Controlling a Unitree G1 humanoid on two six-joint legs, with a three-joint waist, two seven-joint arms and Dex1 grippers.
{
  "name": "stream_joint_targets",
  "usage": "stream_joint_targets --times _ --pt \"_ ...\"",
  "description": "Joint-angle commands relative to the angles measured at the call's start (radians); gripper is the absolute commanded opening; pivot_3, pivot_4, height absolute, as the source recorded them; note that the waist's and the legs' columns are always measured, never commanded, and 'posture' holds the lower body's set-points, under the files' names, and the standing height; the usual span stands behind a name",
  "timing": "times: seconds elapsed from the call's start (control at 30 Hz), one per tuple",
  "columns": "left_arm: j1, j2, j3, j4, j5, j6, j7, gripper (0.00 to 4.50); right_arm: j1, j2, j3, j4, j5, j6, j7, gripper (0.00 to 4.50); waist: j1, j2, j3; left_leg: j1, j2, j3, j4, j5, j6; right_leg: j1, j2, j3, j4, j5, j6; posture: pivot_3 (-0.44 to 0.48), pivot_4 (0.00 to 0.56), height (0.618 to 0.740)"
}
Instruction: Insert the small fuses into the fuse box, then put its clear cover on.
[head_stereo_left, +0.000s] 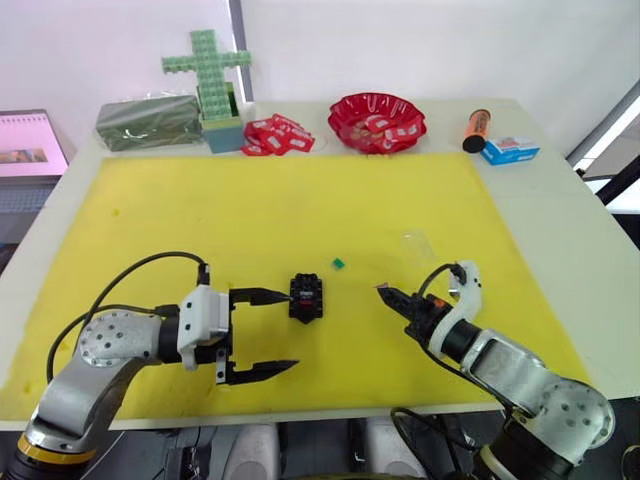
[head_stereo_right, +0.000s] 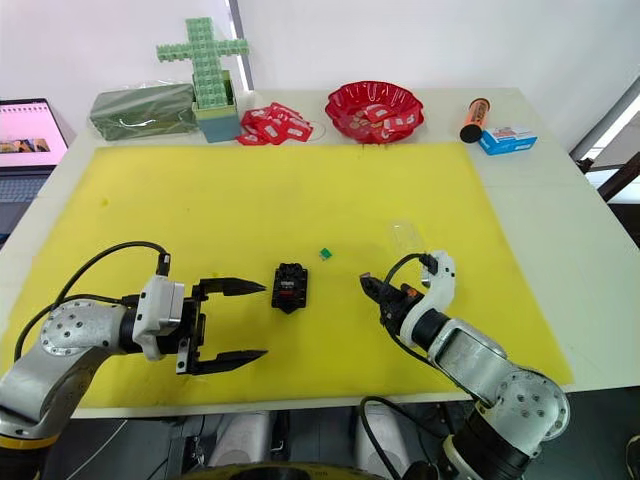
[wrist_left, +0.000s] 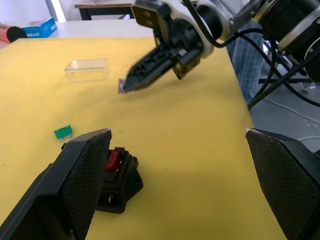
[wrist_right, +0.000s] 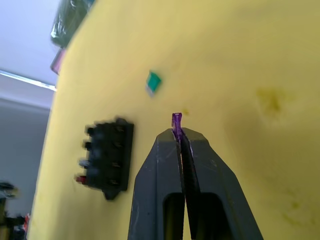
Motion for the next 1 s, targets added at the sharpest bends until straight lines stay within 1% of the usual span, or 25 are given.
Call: stream_joint_targets --times 0.03,0.1,0.2,0.27,0.37,0.47,0.8,0.9,1.0 --pt "0.016 0.004 0.009 -0.04 -0.013 -0.014 -0.003 4.5 0.103 -0.153 0.204 0.007 0.395 -0.285 -0.27 0.02 -0.011 0.001 0.001 0.0 0.0 -0.001 0.0 0.0 0.0 0.0 0.0 0.0 0.0 0.0 0.0 0.0 0.15 0.74" --pt "0.02 0.006 0.014 -0.038 -0.014 -0.016 -0.005 4.5 0.134 -0.224 0.287 -0.009 0.454 -0.408 -0.312 0.02 -0.016 0.001 0.0 0.0 0.0 0.0 0.0 0.0 0.0 0.0 0.0 0.001 -0.001 0.0 0.0 0.0 0.15 0.74" --pt "0.021 0.008 0.02 -0.036 -0.017 -0.018 -0.008 4.5 0.166 -0.282 0.387 -0.044 0.46 -0.546 -0.326 0.02 -0.015 0.001 0.0 0.001 0.0 0.0 0.001 0.0 0.0 0.001 0.0 0.002 -0.001 0.0 0.001 0.0 0.15 0.74" --pt "0.021 0.007 0.019 -0.033 -0.015 -0.02 -0.009 4.5 0.167 -0.324 0.434 -0.052 0.46 -0.598 -0.323 0.02 -0.014 0.001 0.0 0.001 0.0 0.0 0.0 0.0 0.0 0.0 0.001 0.002 -0.001 -0.001 0.001 0.0 0.15 0.74" --pt "0.024 0.003 0.015 -0.032 -0.01 -0.026 -0.007 4.5 0.145 -0.366 0.469 -0.023 0.46 -0.647 -0.318 0.02 -0.01 0.001 0.0 0.0 0.0 0.0 0.001 0.0 0.0 0.0 0.0 0.002 -0.001 -0.001 0.001 0.0 0.15 0.74" --pt "0.031 0.002 0.013 -0.036 -0.007 -0.031 -0.006 4.5 0.138 -0.389 0.49 0.011 0.46 -0.669 -0.321 0.02 -0.008 0.0 0.0 0.0 0.0 0.0 0.001 0.0 0.0 0.001 0.0 0.003 -0.002 -0.001 0.001 0.0 0.15 0.74" --pt "0.043 0.004 0.014 -0.028 -0.003 -0.049 -0.012 4.5 0.173 -0.485 0.497 0.101 0.46 -0.597 -0.184 0.02 -0.006 0.0 0.0 0.0 0.002 0.0 0.001 0.0 0.0 0.001 0.0 0.004 -0.002 -0.001 0.001 0.0 0.15 0.74" --pt "0.045 0.002 0.013 -0.024 0.0 -0.055 -0.014 4.5 0.195 -0.518 0.495 0.099 0.46 -0.578 -0.137 0.72 -0.005 0.0 0.0 0.0 0.002 0.0 0.001 0.0 0.0 0.001 0.0 0.004 -0.003 -0.001 0.001 0.0 0.15 0.74" --pt "0.05 0.002 0.012 -0.021 0.002 -0.061 -0.017 4.5 0.207 -0.545 0.494 0.085 0.46 -0.574 -0.1 1.69 -0.007 0.001 -0.001 0.0 0.002 0.0 0.001 0.0 0.0 0.001 0.0 0.004 -0.003 -0.001 0.001 0.0 0.15 0.74"
